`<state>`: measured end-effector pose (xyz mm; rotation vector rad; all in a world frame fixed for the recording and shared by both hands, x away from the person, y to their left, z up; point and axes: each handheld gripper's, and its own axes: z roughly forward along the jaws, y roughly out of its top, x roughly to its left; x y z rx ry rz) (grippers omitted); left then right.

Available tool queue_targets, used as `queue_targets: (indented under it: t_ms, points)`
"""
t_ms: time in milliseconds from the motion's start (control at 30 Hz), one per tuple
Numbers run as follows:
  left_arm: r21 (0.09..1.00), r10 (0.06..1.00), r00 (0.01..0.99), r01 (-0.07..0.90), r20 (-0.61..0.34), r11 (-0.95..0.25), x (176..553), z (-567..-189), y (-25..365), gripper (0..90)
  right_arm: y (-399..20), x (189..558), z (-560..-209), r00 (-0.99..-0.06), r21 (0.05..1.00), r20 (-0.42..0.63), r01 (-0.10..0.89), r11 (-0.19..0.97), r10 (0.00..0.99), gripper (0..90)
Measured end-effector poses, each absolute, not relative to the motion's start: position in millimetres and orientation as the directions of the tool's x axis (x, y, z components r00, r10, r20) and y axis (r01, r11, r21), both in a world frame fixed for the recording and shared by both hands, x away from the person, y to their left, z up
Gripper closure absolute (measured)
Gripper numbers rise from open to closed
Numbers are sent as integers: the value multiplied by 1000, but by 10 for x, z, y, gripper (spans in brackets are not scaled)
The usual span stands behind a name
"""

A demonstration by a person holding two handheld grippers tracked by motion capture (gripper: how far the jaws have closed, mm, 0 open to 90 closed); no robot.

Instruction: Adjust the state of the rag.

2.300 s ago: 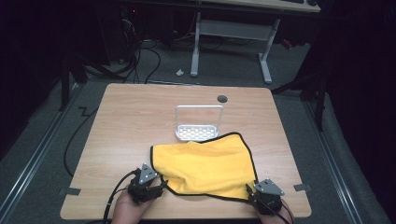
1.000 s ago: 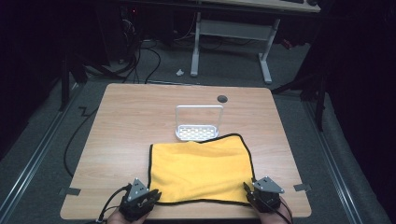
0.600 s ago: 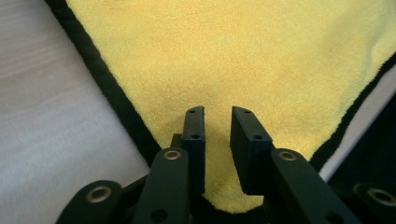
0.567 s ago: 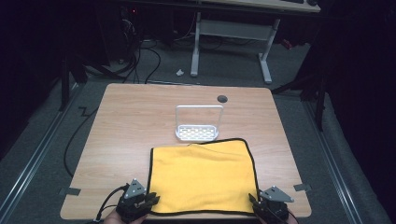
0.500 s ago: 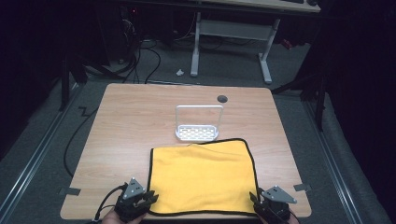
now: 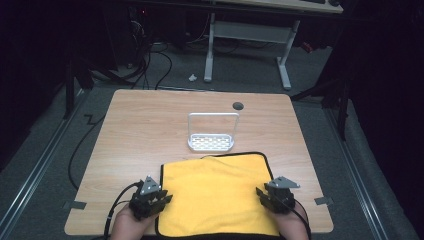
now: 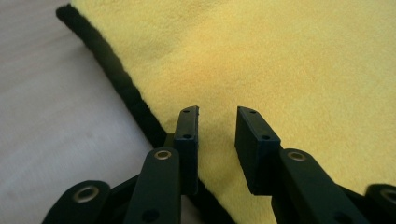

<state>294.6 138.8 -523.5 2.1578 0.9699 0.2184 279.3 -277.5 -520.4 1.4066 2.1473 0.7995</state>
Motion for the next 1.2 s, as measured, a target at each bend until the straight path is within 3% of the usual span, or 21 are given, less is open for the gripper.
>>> queue_targets:
  t_ms: [200, 367, 500, 567, 667, 700, 767, 833, 900, 1000, 1200]
  points:
    - [679, 677, 713, 589, -181, -438, 2794, -5213, 1458, 702, -2830, 2464, -5184, -403, 686, -68, 645, 336, 912, 599]
    - [743, 744, 637, 595, -203, -307, 3231, -5060, 1541, 632, -2865, 2688, -5104, -377, 720, -64, 624, 304, 924, 605]
    - [700, 775, 524, 698, -355, -151, 3740, -5139, 1663, 538, -2868, 2976, -5112, -343, 724, -33, 640, 259, 939, 607]
    - [664, 740, 512, 738, -436, -119, 3878, -5189, 1652, 502, -2848, 3026, -5108, -343, 732, -23, 634, 250, 939, 607]
    - [632, 730, 549, 747, -408, -208, 3912, -5248, 1462, 463, -2811, 3010, -5111, -352, 746, -28, 616, 254, 936, 608]
    - [636, 718, 567, 737, -402, -226, 3882, -5260, 1409, 490, -2805, 3000, -5120, -352, 745, -28, 616, 254, 935, 609]
    - [654, 718, 610, 699, -336, -289, 3790, -5243, 1318, 715, -2801, 2982, -5149, -353, 742, -32, 618, 259, 935, 612]
    - [712, 717, 643, 635, -270, -301, 3665, -5140, 1254, 781, -2804, 2969, -5180, -355, 736, -47, 620, 273, 934, 617]
    - [776, 682, 688, 563, -248, -286, 3492, -4987, 1172, 784, -2799, 2958, -5207, -353, 727, -52, 628, 277, 934, 617]
    - [793, 577, 796, 466, -182, -393, 3170, -4894, 904, 775, -2792, 2956, -5241, -357, 719, -49, 636, 281, 933, 618]
    - [722, 439, 866, 462, -240, -515, 2809, -5124, 553, 572, -2773, 2949, -5244, -357, 718, -53, 635, 284, 933, 618]
